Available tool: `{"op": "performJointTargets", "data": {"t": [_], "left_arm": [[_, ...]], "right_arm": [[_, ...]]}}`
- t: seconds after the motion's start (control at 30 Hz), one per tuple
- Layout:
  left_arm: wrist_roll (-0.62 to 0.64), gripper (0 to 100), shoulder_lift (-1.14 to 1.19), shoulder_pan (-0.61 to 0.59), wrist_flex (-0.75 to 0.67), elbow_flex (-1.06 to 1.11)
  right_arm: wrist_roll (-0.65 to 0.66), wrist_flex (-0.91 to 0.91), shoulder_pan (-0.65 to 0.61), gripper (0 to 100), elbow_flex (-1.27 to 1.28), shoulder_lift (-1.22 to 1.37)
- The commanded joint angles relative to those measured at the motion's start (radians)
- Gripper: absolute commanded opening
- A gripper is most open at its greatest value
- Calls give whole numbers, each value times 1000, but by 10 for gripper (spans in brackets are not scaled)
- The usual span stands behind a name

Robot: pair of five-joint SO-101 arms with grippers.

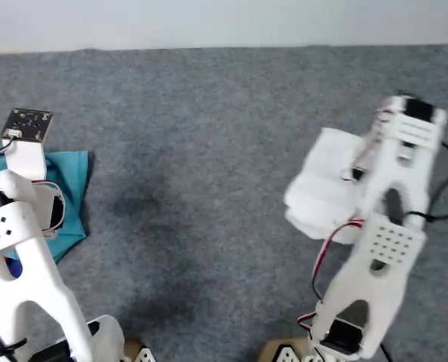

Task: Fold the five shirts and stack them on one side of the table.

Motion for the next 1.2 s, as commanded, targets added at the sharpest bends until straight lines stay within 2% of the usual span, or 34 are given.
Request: {"op": "performJointTargets", "data": {"t": [0.0, 0.3, 0.57, 0.67, 0.77, 0.83, 1.1, 1.17], "left_arm": [[-9, 40, -26, 0, 21, -12], [-8, 40, -26, 0, 21, -12], [-8, 40, -26, 0, 23, -12], [-8, 40, -26, 0, 23, -12], [-8, 40, -26, 0, 23, -12], [-8, 40, -26, 0, 23, -12], [-8, 40, -26, 0, 23, -12], [-8, 40, -26, 0, 23, -12]], "right_arm": [[121, -54, 127, 9, -37, -74], [295, -151, 275, 9, -32, -71], [399, -193, 321, 13, -37, -7], [396, -145, 317, 113, -38, -24], [327, -101, 315, 243, -38, -77], [301, -81, 315, 292, -38, -117], [296, 44, 252, 289, -38, -251], [296, 88, 222, 229, -32, -263]]}}
